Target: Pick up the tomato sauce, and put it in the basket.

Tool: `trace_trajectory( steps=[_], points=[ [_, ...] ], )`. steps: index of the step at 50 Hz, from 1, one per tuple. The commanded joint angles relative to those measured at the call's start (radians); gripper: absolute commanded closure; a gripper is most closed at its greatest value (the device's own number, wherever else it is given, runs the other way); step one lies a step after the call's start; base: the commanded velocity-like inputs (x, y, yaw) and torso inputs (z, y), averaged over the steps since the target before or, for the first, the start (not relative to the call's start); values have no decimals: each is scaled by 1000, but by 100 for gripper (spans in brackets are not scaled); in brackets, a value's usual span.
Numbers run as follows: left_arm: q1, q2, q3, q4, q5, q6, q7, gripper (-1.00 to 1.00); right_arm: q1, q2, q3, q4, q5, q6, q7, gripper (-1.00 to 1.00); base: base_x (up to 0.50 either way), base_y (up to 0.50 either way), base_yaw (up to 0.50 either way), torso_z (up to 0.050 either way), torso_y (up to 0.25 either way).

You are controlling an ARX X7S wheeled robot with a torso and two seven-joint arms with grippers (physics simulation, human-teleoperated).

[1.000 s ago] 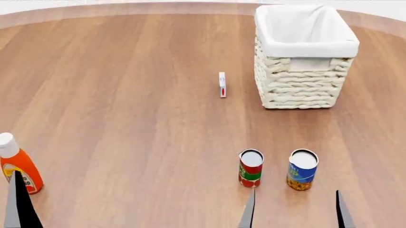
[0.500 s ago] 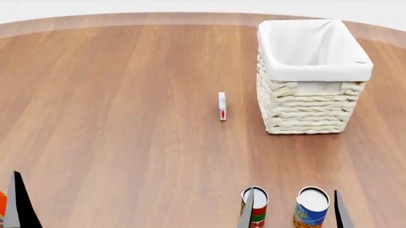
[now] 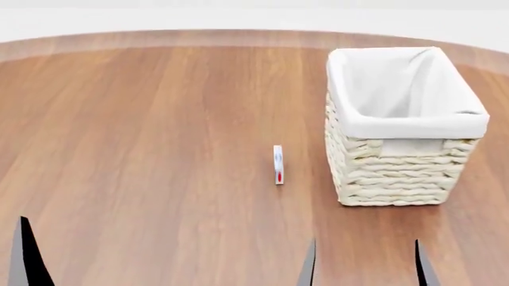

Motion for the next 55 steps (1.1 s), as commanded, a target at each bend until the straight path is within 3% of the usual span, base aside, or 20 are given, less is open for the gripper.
trace_trajectory(
  steps=[1, 37, 55],
  points=[
    [9, -7, 10, 4, 13, 3, -11, -100, -5, 12, -6, -3, 13, 15, -1, -100, 324, 0, 0, 0, 0],
    [12, -28, 15, -8, -5, 22, -31, -100, 2, 24, -30, 5, 4, 14, 22, -100, 319, 0, 0, 0, 0],
    [8, -36, 26, -12, -8, 28, -38, -100, -19, 30, -34, 28, 42, 11, 30, -100, 0, 0, 0, 0, 1]
  ],
)
